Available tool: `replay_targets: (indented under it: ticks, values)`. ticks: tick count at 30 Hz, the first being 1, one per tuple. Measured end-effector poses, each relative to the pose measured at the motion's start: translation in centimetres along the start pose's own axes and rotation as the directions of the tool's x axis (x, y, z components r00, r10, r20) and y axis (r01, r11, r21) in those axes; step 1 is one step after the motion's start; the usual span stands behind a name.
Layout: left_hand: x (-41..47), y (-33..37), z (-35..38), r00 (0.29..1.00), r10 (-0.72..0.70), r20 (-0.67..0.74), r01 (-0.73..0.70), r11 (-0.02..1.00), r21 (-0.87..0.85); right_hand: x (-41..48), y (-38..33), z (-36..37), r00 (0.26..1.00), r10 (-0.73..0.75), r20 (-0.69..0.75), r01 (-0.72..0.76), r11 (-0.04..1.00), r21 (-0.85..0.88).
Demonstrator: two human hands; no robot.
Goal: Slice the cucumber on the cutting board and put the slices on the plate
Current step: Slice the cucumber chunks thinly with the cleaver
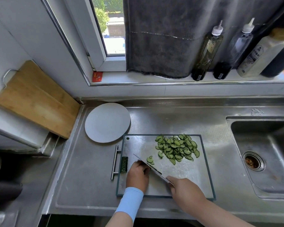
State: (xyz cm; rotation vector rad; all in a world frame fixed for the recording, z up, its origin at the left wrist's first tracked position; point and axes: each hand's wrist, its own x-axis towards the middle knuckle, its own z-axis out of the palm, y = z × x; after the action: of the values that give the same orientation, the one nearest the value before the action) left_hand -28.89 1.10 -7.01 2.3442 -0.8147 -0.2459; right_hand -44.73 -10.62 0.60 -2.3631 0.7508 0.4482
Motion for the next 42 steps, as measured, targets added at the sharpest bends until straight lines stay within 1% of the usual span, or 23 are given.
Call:
replay_targets:
  ticks: [4, 8, 16, 21, 25, 28, 34, 38, 42]
  values:
    - [0.0, -0.2, 0.2, 1.0, -0.007, -0.03, 0.006, 1.0, -0.03, 0.7, -0.6, -0.2, 1.0, 0.005, 0.027, -0.006, 1.0, 0.029]
    - [0.0, -0.4, 0.6, 1.0, 0.005, -0.019, -0.005, 1.0, -0.028, 2.4, -1.4, -0.4, 0.999, 0.013, 0.052, -0.015, 0.999, 0.038]
    - [0.2, -0.7, 0.6, 0.999, 0.03, 0.01, -0.03, 1.0, -0.007, 3.6, -2.7, 0.1, 1.0, 0.007, -0.005, -0.007, 1.0, -0.002]
    - [0.3, -1.2, 0.9, 0.998, -0.015, 0.06, 0.015, 1.0, -0.012, 2.3, -2.9, 0.3, 0.999, 0.003, -0.045, -0.003, 1.0, -0.006]
    - [0.4, -1.1, 0.5, 0.997, 0.048, 0.058, -0.047, 0.999, -0.024, 0.7, -2.4, 0.5, 0.997, 0.016, -0.079, -0.014, 1.0, 0.017]
    - [0.2, -0.8, 0.4, 0.999, 0.034, 0.04, -0.033, 0.999, -0.03, -0.3, -1.6, 0.5, 0.997, 0.041, -0.06, -0.041, 0.999, 0.015]
    - [-0.1, -0.2, 0.2, 0.999, -0.039, 0.005, 0.039, 0.998, -0.043, -0.2, -1.1, 0.0, 0.999, 0.053, -0.005, -0.053, 0.998, 0.034]
    - [-0.2, -0.1, 0.2, 1.0, -0.012, -0.02, 0.011, 1.0, -0.027, 0.7, -1.2, -0.3, 0.999, 0.028, 0.032, -0.029, 0.998, 0.054]
    - [-0.6, -0.3, 0.7, 0.999, 0.005, -0.038, -0.005, 1.0, 0.01, 2.6, -2.0, -0.5, 0.996, 0.007, 0.084, -0.01, 1.0, 0.027]
